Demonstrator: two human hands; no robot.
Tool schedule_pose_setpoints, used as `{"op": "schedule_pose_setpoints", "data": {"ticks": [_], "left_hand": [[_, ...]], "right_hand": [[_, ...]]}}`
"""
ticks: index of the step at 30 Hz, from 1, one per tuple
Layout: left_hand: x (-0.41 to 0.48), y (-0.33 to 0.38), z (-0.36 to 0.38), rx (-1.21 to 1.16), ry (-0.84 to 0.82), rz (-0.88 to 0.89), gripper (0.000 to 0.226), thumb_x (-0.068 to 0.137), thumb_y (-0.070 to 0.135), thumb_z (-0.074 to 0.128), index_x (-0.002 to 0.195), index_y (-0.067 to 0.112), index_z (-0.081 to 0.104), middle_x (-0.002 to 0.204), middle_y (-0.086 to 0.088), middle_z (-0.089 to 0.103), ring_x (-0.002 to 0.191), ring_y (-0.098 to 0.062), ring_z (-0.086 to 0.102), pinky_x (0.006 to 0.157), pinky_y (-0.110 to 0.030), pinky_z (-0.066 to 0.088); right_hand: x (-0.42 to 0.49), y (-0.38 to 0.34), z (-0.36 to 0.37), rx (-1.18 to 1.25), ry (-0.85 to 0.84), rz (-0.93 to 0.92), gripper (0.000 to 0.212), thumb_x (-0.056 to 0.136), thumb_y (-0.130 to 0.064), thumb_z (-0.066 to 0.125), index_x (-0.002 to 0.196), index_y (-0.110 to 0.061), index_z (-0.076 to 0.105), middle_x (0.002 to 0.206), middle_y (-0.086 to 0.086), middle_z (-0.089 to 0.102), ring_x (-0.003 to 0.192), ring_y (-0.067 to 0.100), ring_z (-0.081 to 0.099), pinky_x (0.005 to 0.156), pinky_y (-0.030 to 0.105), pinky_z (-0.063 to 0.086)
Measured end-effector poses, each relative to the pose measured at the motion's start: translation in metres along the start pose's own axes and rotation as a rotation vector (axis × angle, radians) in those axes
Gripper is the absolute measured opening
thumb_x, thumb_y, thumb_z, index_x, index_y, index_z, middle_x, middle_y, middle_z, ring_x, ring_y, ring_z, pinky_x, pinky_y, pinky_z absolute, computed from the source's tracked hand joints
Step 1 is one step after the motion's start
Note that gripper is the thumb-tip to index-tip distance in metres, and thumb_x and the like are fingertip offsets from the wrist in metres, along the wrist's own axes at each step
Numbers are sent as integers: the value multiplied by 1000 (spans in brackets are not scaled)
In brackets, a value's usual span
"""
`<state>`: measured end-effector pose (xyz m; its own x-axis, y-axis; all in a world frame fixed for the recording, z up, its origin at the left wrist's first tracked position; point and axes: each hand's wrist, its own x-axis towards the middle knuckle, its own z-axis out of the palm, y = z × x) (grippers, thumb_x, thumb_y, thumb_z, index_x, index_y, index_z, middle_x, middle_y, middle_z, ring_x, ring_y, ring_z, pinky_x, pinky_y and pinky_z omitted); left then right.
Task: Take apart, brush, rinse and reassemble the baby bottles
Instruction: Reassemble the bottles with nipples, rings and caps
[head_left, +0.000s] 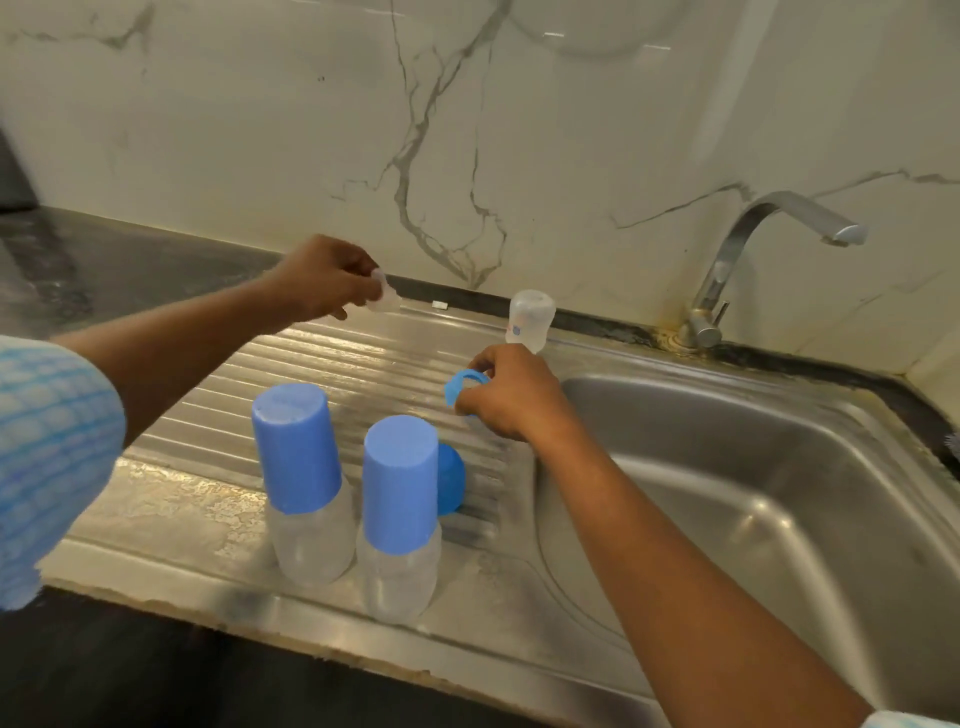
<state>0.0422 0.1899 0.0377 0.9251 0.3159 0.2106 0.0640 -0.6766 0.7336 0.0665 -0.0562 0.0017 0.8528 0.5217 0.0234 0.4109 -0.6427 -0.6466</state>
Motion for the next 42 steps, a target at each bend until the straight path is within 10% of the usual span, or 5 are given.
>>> {"op": "schedule_pose_setpoints", "data": {"ticks": [12,25,32,37,42], "left_hand": [[-70,178,-50,-393,265,221,26,61,52,74,74,30,68,82,12,70,68,-2,63,54,-17,55],[-114,147,278,-87,-52,42,22,91,38,70,85,19,80,74,0,74,74,-11,70,76,-38,56],[-117,180,260,-356,655,460,9,94,19,67,103,22,65,104,2,64,90,-2,61,74,-15,49],[-112,146,290,235,90,301,14,95,28,61,98,20,72,99,-1,71,96,-23,66,79,-37,52],[-111,153,297,285,170,478,17,94,28,63,106,22,73,104,-1,71,98,-25,65,80,-34,47]], "right_hand": [[-86,101,-112,179,366,-64,40,82,-21,75,121,-18,65,112,-2,67,93,11,62,73,16,45],[-118,224,-132,-29,305,158,43,82,-25,76,122,-17,65,115,4,70,95,15,63,86,31,51],[-126,174,-166,29,1246,-385,46,92,-23,68,134,-12,54,125,4,60,114,23,60,94,32,48],[-99,236,-136,-235,207,393,33,88,-36,67,92,-3,64,103,21,68,100,38,64,76,33,46],[-89,223,-142,-236,663,61,23,91,-26,66,106,-10,69,105,10,70,99,28,63,82,33,46]]}}
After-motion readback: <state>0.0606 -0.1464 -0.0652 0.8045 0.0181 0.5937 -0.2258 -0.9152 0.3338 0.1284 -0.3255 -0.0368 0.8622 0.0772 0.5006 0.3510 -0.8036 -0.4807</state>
